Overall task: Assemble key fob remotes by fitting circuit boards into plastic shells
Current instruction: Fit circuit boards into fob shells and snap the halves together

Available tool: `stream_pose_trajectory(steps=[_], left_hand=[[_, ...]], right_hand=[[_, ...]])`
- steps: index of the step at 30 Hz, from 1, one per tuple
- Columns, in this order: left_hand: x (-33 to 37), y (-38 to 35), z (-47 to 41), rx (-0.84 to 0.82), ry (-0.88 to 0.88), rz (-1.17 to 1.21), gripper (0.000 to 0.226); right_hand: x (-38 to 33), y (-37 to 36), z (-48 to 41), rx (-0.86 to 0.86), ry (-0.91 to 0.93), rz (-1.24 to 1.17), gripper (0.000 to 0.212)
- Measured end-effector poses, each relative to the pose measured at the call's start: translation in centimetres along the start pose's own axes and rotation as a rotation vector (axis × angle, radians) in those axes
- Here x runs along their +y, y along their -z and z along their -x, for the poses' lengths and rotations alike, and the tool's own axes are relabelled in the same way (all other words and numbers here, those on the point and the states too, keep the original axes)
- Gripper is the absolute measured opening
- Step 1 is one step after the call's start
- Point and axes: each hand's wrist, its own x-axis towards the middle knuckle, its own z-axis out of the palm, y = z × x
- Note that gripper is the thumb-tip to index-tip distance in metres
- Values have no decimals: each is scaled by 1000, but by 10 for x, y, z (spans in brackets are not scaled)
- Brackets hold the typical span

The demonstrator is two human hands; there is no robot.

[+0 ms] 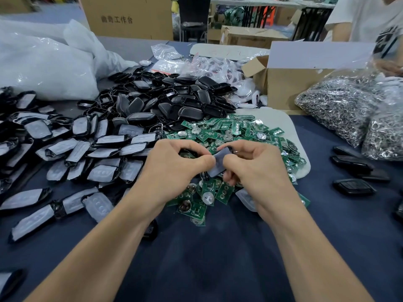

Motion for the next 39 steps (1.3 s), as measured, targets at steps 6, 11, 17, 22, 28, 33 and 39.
stream_pose_trajectory(steps=[6, 11, 17, 22, 28, 33, 39], left_hand=[[-4, -2, -2, 46, 36, 55, 17], [-3, -5, 0, -20, 42, 31, 14], [-3, -11, -3, 54, 88, 108, 14], [-3, -10, 1, -77, 73, 150, 9], [-2, -9, 2, -35, -2, 55, 20], [-4, -10, -1, 80, 17, 155, 19], [-4, -13, 0, 83, 4, 141, 20]], right_hand=[[5, -5, -1, 27, -42, -50, 12], [8, -4, -3, 63, -28, 6, 14], [9, -9, 0, -12, -22, -18, 9], [9, -7, -3, 67, -25, 12, 8], [7, -11, 3, 48, 51, 41, 11], [2, -6, 3, -99, -110, -236, 16], [5, -7, 3, 3, 13, -16, 16]])
